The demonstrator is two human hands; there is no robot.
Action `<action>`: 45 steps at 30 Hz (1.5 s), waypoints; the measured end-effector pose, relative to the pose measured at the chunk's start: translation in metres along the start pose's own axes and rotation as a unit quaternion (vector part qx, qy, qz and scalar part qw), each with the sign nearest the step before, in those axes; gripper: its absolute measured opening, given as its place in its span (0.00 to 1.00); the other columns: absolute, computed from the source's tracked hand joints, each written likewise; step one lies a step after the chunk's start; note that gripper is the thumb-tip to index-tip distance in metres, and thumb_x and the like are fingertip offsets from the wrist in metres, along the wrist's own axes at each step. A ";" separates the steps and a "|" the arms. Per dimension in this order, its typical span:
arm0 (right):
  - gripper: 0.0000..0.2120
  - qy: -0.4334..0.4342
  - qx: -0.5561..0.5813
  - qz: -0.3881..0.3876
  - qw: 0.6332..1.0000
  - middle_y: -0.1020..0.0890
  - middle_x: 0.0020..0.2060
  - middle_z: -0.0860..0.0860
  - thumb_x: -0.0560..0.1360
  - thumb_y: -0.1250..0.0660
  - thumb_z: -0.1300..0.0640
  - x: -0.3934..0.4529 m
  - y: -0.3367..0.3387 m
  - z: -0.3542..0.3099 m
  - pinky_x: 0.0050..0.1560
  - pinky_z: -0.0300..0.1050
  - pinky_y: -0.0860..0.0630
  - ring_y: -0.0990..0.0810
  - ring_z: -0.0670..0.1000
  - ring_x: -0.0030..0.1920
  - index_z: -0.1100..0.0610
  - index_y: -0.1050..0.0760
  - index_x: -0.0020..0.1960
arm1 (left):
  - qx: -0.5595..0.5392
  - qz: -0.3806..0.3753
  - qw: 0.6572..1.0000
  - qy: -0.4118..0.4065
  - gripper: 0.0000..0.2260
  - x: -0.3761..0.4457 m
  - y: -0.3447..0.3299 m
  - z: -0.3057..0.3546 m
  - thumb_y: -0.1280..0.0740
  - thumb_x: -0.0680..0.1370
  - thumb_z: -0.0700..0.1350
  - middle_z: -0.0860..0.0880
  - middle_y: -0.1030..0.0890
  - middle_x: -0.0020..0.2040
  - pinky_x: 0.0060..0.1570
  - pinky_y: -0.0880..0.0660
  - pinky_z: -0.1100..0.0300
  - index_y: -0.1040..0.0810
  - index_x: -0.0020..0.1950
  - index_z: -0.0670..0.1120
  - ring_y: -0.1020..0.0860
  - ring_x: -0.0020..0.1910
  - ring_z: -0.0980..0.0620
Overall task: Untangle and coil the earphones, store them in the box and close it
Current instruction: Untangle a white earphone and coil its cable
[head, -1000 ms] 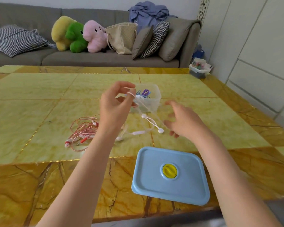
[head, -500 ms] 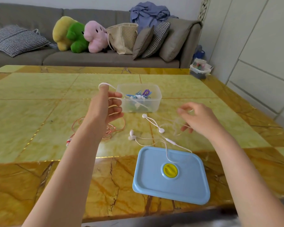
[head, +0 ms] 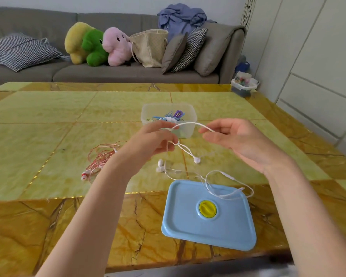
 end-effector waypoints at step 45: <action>0.04 0.139 -0.080 0.144 0.977 0.26 0.23 0.43 0.72 0.29 0.58 0.005 -0.010 0.003 0.27 0.30 0.38 0.33 0.41 0.24 0.53 0.19 0.38 | -0.037 -0.219 0.974 0.034 0.14 -0.013 -0.027 -0.002 0.45 0.80 0.50 0.45 0.16 0.44 0.27 0.32 0.70 0.22 0.56 0.47 0.27 0.25 0.56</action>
Point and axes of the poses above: each hand's wrist, its own x-axis towards the middle knuckle, its own y-axis out of the back of the hand, z = x × y, the point moved 2 cm from there along x, towards the middle knuckle
